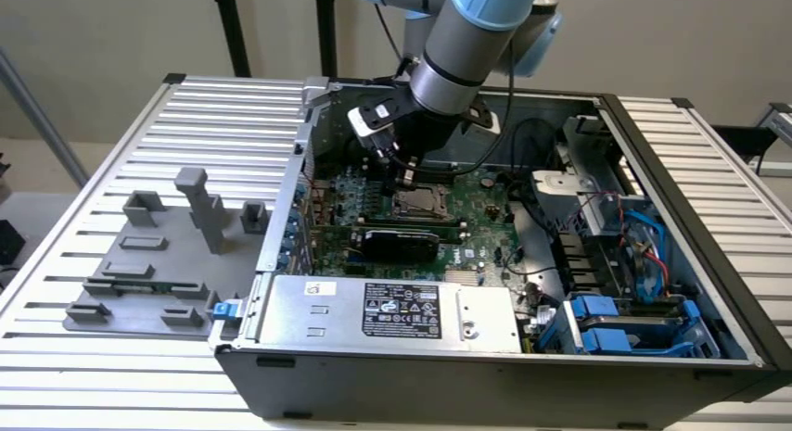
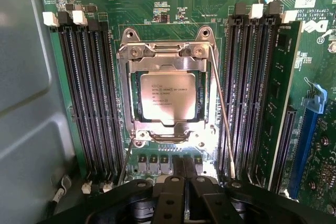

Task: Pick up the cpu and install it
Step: 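Install the first cpu locking lever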

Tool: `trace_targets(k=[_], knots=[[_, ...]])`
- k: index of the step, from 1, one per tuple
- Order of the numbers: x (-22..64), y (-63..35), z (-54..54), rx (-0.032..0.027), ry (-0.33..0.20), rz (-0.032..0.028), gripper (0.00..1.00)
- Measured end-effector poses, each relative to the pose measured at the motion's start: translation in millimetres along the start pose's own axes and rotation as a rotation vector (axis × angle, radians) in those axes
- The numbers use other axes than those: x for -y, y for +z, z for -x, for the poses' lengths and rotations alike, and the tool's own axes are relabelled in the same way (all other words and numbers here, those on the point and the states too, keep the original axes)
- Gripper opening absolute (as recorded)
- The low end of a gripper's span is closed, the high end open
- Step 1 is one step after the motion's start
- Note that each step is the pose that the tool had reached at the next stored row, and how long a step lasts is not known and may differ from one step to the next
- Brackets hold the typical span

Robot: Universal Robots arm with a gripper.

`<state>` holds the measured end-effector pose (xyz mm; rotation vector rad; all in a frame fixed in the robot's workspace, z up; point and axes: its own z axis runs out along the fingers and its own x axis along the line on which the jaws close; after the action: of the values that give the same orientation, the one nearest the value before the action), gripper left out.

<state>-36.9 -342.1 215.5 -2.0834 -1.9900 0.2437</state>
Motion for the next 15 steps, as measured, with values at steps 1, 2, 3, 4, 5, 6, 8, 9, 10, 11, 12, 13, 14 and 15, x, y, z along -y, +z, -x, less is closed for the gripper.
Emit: trace_targets(k=[1, 2, 3, 4, 5, 6, 8, 9, 10, 11, 12, 13, 14, 15], knots=[[0.0, 0.0, 0.0, 0.0000, 0.000, 0.0000, 0.11], [0.0, 0.0, 0.0, 0.0000, 0.000, 0.0000, 0.11], [0.0, 0.0, 0.0, 0.0000, 0.000, 0.0000, 0.11], [0.0, 0.0, 0.0, 0.0000, 0.000, 0.0000, 0.11], [0.3, 0.1, 0.0, 0.0000, 0.000, 0.0000, 0.11], [1.5, 0.4, 0.1, -0.0006, 0.001, 0.0000, 0.11], [4.0, 0.1, 0.5, -0.0025, 0.003, 0.0000, 0.11], [5.2, -0.2, 0.6, -0.0042, 0.005, 0.0001, 0.11], [6.4, -0.8, 0.8, -0.0062, 0.006, 0.0001, 0.11], [7.6, -1.7, 1.0, -0.0087, 0.007, 0.0000, 0.11], [8.7, -2.5, 1.1, -0.0118, 0.008, 0.0000, 0.11], [9.7, -3.5, 1.3, -0.0148, 0.009, -0.0004, 0.11], [10.5, -4.5, 1.5, -0.0183, 0.010, -0.0009, 0.11], [11.6, -5.8, 1.7, -0.0223, 0.011, -0.0016, 0.11]])
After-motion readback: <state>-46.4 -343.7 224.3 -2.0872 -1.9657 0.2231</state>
